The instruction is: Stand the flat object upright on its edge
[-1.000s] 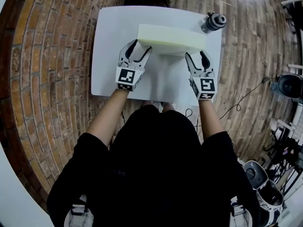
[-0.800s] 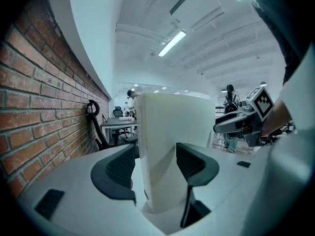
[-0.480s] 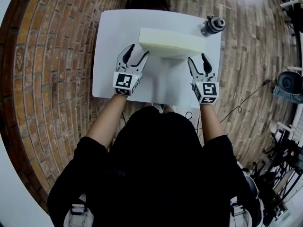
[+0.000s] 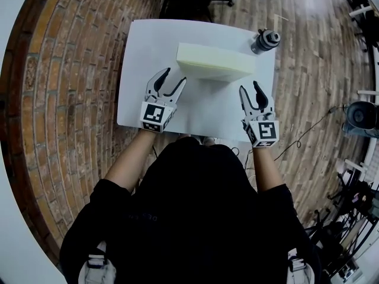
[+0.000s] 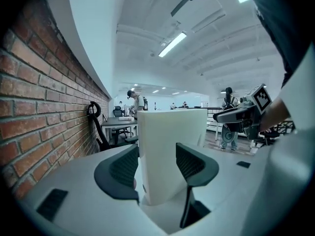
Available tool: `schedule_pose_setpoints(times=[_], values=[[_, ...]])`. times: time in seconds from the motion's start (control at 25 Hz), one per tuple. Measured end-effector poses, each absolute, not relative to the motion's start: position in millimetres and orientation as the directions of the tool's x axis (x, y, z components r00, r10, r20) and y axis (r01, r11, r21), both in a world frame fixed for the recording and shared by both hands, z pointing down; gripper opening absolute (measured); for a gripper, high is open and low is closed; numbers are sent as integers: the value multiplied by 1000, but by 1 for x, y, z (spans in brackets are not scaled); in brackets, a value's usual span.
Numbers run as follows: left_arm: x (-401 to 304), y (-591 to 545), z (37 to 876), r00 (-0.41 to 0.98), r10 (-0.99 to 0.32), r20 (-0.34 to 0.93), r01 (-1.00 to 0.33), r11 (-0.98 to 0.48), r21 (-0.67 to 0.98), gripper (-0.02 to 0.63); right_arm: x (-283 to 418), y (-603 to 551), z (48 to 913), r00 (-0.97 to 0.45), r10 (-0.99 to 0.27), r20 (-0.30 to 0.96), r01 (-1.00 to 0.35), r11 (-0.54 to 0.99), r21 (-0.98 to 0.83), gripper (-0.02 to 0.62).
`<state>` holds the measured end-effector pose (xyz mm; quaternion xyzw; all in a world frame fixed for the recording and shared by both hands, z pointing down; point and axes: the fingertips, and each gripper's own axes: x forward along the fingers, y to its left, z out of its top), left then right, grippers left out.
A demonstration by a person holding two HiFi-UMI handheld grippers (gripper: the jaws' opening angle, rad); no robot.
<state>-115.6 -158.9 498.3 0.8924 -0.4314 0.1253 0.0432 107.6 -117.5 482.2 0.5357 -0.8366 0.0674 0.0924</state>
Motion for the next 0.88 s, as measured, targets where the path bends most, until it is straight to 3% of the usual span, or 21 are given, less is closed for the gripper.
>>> schedule_pose_setpoints(times=[0.16, 0.28, 0.48, 0.56, 0.88], values=[[-120, -148, 482, 610, -753, 248, -772, -635, -28, 200, 98, -106, 456, -449, -875, 180, -892, 452, -24, 150], [-121, -142, 464, 619, -754, 220, -770, -638, -23, 127, 91, -100, 438, -475, -867, 149, -879, 475, -34, 131], [-110, -132, 424, 654, -743, 141, -748, -663, -24, 40, 78, -97, 409, -503, -859, 92, -864, 502, -38, 34], [-103, -129, 410, 675, -729, 115, -731, -682, -31, 27, 71, -97, 400, -519, -851, 75, -855, 518, -35, 8], [-82, -120, 375, 728, -682, 73, -682, -731, -29, 20, 49, -95, 367, -570, -820, 41, -821, 571, -7, 6]])
